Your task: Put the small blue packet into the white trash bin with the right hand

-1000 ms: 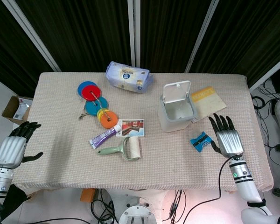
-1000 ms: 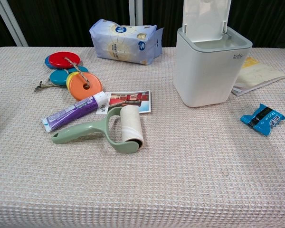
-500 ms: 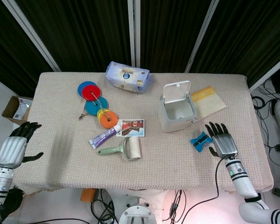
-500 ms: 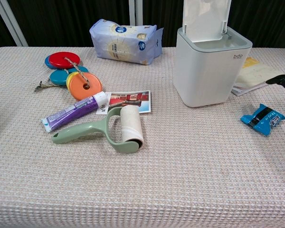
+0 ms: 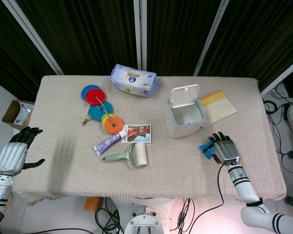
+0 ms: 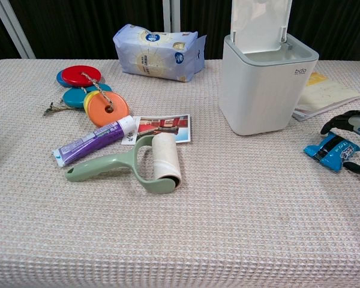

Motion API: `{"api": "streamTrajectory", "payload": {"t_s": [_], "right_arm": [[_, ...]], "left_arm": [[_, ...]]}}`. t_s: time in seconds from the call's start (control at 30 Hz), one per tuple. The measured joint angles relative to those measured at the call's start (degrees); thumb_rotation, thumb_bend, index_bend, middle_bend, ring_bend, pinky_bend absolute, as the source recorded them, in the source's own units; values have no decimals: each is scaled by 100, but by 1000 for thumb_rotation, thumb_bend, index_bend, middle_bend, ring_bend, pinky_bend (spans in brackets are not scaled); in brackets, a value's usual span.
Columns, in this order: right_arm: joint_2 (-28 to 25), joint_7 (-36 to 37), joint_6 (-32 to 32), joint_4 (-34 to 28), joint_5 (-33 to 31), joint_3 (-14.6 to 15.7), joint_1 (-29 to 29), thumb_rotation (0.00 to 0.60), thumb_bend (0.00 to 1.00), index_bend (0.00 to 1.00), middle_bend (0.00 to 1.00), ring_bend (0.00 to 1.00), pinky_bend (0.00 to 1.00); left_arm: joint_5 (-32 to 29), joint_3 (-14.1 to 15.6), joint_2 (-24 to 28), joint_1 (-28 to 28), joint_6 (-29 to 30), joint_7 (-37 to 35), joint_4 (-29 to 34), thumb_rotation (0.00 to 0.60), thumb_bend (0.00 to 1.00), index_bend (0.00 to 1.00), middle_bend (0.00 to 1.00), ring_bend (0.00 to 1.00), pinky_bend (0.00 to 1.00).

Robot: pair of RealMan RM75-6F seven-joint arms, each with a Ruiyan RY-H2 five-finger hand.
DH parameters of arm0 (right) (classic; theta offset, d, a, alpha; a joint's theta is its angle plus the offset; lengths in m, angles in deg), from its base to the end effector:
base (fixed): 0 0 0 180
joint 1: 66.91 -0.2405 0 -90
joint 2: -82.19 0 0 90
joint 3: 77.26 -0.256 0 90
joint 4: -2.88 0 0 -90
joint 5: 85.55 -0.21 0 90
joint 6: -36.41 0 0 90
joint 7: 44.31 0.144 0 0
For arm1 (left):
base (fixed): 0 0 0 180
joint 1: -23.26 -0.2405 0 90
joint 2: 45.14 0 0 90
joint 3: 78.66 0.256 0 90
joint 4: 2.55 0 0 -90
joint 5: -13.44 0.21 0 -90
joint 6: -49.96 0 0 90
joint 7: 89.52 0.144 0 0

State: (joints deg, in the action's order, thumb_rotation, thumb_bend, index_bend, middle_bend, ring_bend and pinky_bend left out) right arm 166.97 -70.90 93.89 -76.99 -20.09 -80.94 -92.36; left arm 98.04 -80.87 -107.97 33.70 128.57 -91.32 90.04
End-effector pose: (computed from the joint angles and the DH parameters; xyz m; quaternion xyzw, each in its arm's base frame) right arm -0.2873 -0.2783 0.0076 0.7341 -0.3860 0.2122 0.5168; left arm -0.3038 0.2081 0.1511 -0.6257 -0.4029 -0.3794 0.5498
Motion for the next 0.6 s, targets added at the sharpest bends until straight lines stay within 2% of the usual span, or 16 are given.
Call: {"api": "streamTrajectory", "payload": {"t_s": [0.13,0.33,0.43,0.6], "right_arm": [[28,-72,-28,34,-23,29,-23,600,320,367,313,173,314],[111,-19,178,138,130,51,17,600,342,551,416,274,408],[88,27,255,123,185,49,40,600,345,591,439,297,428],[-99,146,562,-98,366,18,122,600,344,600,444,303,428]], "left_arm": [[17,4,-1,2,6,-15,-9,600,25,181,138,85,226],[17,11,-6,7,-11,-5,-12,600,25,181,138,85,226],[13,11,-7,6,-7,6,-9,600,25,181,137,85,226],[10,7,-5,1,5,13,-2,600,25,181,137,85,226]]}}
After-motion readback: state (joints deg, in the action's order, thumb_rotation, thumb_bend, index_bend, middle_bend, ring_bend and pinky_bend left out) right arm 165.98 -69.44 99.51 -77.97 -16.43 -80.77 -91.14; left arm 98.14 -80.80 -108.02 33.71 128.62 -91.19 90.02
